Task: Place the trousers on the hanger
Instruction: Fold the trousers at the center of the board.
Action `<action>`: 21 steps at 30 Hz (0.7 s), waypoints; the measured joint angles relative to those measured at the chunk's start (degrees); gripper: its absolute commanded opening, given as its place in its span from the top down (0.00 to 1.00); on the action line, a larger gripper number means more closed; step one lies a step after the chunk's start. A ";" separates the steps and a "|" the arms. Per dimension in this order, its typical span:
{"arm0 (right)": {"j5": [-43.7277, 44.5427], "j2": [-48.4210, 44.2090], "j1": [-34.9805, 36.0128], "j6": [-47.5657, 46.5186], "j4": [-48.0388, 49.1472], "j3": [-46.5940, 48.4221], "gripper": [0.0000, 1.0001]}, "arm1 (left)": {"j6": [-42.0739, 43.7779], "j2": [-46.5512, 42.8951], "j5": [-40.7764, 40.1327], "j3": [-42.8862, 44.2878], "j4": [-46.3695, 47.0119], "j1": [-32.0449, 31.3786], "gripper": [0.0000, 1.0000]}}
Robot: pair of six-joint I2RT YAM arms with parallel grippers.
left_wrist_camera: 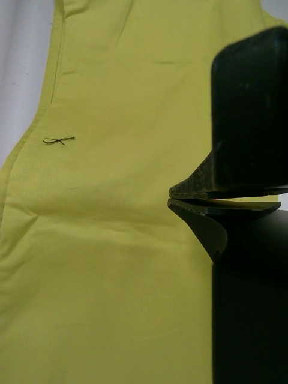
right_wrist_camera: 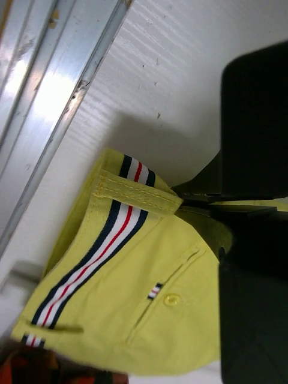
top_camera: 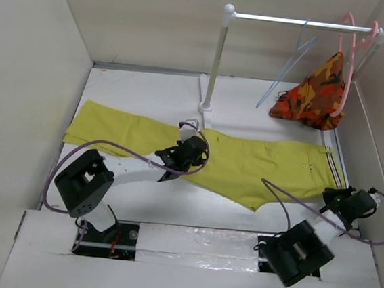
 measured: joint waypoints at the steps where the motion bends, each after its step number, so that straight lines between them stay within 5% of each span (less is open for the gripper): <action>1: 0.35 -3.76 0.04 0.04 -1.84 0.11 1.00 | 0.00 0.61 -0.17 0.00 0.61 0.00 0.98; 5: 0.87 -17.92 0.39 -0.39 -11.43 3.98 1.00 | -0.07 3.08 -0.35 -0.17 2.97 -0.22 0.98; 9: -0.48 -20.35 3.74 -4.17 -17.92 14.38 1.00 | -0.15 5.22 -0.50 -1.14 4.66 -2.05 0.99; 21: 0.00 -30.64 40.74 -10.71 -25.86 18.58 1.00 | -4.68 9.40 -2.27 -5.60 10.21 -11.28 1.00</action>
